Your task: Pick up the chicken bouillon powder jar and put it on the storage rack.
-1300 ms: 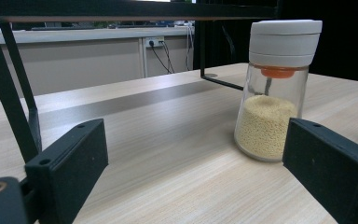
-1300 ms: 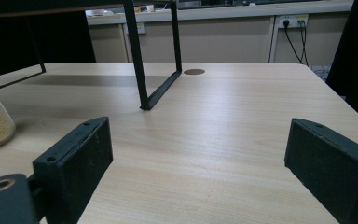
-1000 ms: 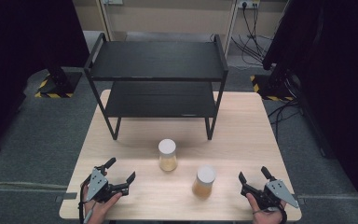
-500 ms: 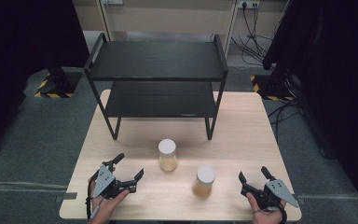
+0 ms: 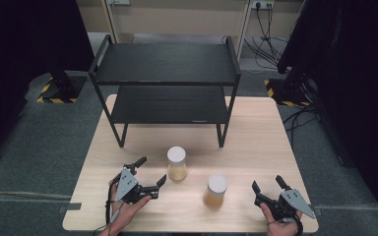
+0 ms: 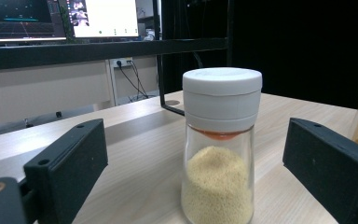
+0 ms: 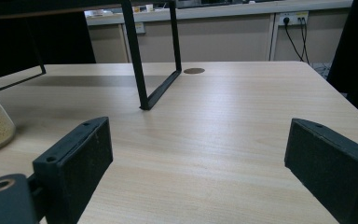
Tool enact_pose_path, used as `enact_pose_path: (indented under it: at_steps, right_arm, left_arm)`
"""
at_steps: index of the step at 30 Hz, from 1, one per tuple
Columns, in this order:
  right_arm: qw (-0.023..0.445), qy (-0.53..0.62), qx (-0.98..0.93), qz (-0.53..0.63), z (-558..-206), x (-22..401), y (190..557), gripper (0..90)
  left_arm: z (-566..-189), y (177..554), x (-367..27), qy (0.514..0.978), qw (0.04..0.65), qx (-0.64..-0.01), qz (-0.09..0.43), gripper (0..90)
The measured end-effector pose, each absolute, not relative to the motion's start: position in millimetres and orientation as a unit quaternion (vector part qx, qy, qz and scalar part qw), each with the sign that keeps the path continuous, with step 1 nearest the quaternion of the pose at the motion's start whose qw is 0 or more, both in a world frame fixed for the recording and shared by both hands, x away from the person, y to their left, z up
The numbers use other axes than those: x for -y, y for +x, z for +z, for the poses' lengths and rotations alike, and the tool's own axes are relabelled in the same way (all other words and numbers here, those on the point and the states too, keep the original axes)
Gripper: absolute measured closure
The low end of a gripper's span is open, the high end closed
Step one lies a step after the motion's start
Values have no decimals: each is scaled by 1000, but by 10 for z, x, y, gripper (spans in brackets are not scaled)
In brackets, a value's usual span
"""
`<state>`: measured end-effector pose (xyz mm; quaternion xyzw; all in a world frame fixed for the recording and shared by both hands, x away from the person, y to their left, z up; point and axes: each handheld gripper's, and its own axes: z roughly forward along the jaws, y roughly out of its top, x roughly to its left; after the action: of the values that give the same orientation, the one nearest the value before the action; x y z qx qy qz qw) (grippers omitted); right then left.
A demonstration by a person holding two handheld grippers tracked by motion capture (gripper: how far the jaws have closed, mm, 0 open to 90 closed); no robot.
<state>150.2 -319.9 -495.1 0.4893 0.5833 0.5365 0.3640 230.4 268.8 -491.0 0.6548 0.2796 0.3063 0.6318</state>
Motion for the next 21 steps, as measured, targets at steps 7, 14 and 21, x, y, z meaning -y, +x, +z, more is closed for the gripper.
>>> enact_pose_path:
  at_steps: [7, 14, 21]
  right_arm:
    - [363, 490, -583, 537, -4950, 3203, 1505, 78]
    - [363, 490, -583, 537, -4951, 3204, 1504, 78]
    - [362, 490, -583, 537, -4950, 3206, 1506, 78]
  left_arm:
    - [-4896, 2400, -2605, 658, 635, -276, 296, 59]
    - [-4875, 2501, -2515, 663, 636, -270, 288, 62]
    - [-4847, 2609, -2429, 669, 637, -263, 278, 68]
